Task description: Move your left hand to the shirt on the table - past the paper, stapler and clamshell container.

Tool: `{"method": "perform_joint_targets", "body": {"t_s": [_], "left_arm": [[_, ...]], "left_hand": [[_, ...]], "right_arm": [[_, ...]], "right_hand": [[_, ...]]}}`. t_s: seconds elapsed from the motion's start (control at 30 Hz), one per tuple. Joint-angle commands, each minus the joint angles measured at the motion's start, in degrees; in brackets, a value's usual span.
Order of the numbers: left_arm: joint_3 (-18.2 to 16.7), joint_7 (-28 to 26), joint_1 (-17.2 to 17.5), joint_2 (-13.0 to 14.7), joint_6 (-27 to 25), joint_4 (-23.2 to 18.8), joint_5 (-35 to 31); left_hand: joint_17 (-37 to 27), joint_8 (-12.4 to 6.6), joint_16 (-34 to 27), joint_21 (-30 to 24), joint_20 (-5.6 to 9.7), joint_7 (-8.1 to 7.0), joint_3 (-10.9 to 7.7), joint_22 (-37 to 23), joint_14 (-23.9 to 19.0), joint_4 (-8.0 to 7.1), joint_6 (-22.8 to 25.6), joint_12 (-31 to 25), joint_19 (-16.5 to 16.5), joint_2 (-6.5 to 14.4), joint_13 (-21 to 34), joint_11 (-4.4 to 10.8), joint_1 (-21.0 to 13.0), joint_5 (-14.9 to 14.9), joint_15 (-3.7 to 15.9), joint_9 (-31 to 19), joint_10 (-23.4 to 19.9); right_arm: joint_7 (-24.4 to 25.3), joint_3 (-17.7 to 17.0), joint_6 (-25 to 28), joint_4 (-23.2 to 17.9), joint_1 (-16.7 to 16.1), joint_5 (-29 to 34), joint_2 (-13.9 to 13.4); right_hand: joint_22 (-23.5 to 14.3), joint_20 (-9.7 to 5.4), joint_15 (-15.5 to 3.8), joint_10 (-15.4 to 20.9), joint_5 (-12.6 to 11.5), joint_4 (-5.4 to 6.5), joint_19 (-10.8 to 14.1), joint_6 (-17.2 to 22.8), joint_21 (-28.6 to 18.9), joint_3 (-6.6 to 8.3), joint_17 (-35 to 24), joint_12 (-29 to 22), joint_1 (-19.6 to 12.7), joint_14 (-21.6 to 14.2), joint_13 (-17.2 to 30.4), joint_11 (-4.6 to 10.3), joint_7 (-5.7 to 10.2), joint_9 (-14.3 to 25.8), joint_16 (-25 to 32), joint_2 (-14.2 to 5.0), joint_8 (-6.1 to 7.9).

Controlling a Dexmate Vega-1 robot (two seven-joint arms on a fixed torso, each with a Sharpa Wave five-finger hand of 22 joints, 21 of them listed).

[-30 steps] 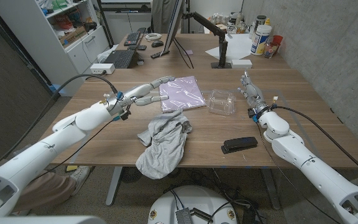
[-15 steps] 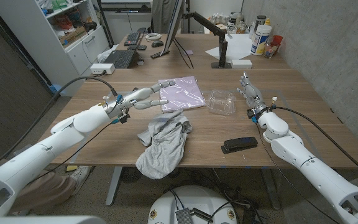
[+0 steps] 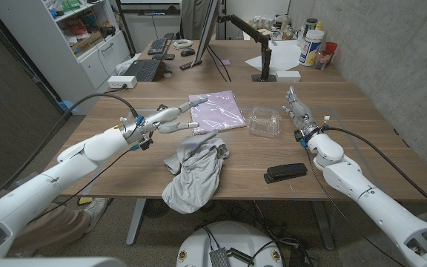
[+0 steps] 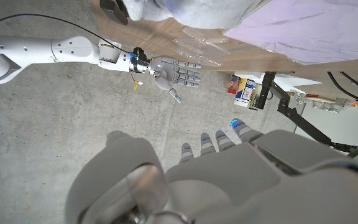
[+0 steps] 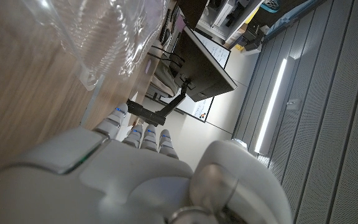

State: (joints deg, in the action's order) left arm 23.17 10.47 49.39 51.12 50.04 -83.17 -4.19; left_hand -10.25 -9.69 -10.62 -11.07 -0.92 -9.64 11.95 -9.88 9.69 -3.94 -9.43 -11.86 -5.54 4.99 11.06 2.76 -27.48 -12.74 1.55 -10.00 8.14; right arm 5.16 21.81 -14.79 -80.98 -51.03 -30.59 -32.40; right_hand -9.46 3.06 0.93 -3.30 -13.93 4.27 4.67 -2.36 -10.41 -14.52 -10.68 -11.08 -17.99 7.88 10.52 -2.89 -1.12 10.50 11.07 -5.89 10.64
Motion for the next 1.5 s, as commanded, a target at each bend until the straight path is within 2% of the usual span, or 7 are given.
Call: {"method": "perform_joint_targets", "body": {"t_s": [0.03,0.17,0.23,0.37,0.67,1.17,1.5], "left_arm": [[-1.72,-1.75,1.82,1.10,1.03,-1.27,-5.06],[-2.71,-3.69,2.14,1.20,1.60,-1.25,-8.49],[-2.72,-3.91,2.13,1.19,1.66,-1.22,-8.71],[-3.45,-6.56,1.59,0.99,3.51,-0.56,-14.06],[-3.03,-6.69,1.36,1.46,4.27,-0.98,-14.14],[-3.07,-8.98,-0.45,1.13,8.07,0.60,-20.18],[-3.45,-14.14,-1.79,-0.44,11.95,2.75,-27.58]], "left_hand": [[-0.24,-0.73,-0.36,-0.24,0.19,-0.18,0.28,-0.16,3.87,0.24,1.07,-0.36,0.02,-0.19,0.28,-0.12,-0.51,-0.64,1.30,-0.30,0.34],[-0.24,-1.25,-0.39,-0.20,0.24,-2.01,0.32,-0.16,3.56,0.33,2.57,-0.57,0.13,-0.19,0.28,0.39,-0.59,-0.80,1.59,-0.28,-0.09],[-0.24,-0.97,-0.36,-0.22,0.38,-2.25,0.35,-0.16,3.54,0.36,1.91,-0.59,0.24,-0.22,0.28,0.44,-0.62,-0.84,1.68,-0.27,-0.12],[-0.24,-0.84,-0.34,-0.21,0.48,-2.06,0.39,-0.16,3.53,0.39,1.58,-0.59,0.30,-0.28,0.28,0.50,-0.63,-0.88,1.84,-0.26,-0.12],[-0.25,-0.70,-0.29,-0.18,0.62,-1.66,0.47,-0.16,3.54,0.44,1.13,-0.54,0.32,-0.38,0.28,0.49,-0.64,-0.96,1.83,-0.26,0.02],[-0.26,-0.75,-0.27,-0.16,0.64,-1.39,0.59,-0.16,3.47,0.49,1.01,-0.55,0.40,-0.52,0.29,0.44,-0.64,-1.08,1.89,-0.26,0.05],[-0.26,-0.65,-0.26,-0.05,0.67,-1.56,0.63,-0.16,3.41,0.57,0.54,-0.45,0.20,-0.56,0.29,0.56,-0.72,-1.20,2.10,-0.26,0.32]], "right_arm": [[-1.13,0.21,-0.04,0.27,0.49,0.14,-0.61],[-1.04,-0.04,-0.30,0.07,0.30,0.13,-0.80],[-1.03,-0.04,-0.30,0.06,0.30,0.13,-0.80],[-0.92,-0.27,-0.20,-0.26,0.06,-0.04,-1.00],[-0.76,-0.47,-0.12,-0.32,-0.03,-0.16,-1.08],[-0.69,-0.39,0.06,0.61,0.60,-0.09,-0.83],[-0.32,-0.52,0.26,0.90,0.55,-0.30,-0.68]], "right_hand": [[-0.22,0.27,-0.09,-0.39,0.07,-0.44,-0.13,-0.65,-0.45,-0.03,-0.12,0.07,-0.66,0.43,0.26,-0.40,-0.03,0.19,-0.08,-0.11,0.17],[-0.22,0.38,-0.09,-0.36,0.10,-0.44,-0.19,-0.63,-0.41,-0.02,-0.12,0.05,-0.67,0.41,0.26,-0.44,-0.04,0.19,-0.07,-0.12,0.18],[-0.22,0.45,-0.11,-0.41,0.12,-0.43,-0.26,-0.63,-0.38,-0.01,-0.13,0.06,-0.66,0.42,0.26,-0.50,-0.03,0.19,-0.06,-0.13,0.19],[-0.22,0.43,-0.15,-0.44,0.15,-0.43,-0.30,-0.64,-0.36,-0.01,-0.13,0.06,-0.66,0.46,0.25,-0.62,-0.02,0.19,-0.07,-0.14,0.20],[-0.22,0.51,-0.27,-0.44,0.22,-0.43,-0.47,-0.68,-0.30,0.01,-0.14,0.03,-0.67,0.50,0.25,-0.50,0.00,0.20,-0.06,-0.17,0.22],[-0.23,0.49,-0.32,-0.46,0.34,-0.43,-0.58,-0.59,-0.27,0.04,-0.16,0.01,-0.67,0.56,0.25,-0.37,-0.11,0.20,-0.04,-0.19,0.29],[-0.23,0.44,-0.32,-0.44,0.40,-0.33,-0.63,-0.50,-0.26,0.01,-0.21,-0.02,-0.51,0.55,0.25,-0.37,-0.07,0.20,0.00,-0.24,0.33]]}}
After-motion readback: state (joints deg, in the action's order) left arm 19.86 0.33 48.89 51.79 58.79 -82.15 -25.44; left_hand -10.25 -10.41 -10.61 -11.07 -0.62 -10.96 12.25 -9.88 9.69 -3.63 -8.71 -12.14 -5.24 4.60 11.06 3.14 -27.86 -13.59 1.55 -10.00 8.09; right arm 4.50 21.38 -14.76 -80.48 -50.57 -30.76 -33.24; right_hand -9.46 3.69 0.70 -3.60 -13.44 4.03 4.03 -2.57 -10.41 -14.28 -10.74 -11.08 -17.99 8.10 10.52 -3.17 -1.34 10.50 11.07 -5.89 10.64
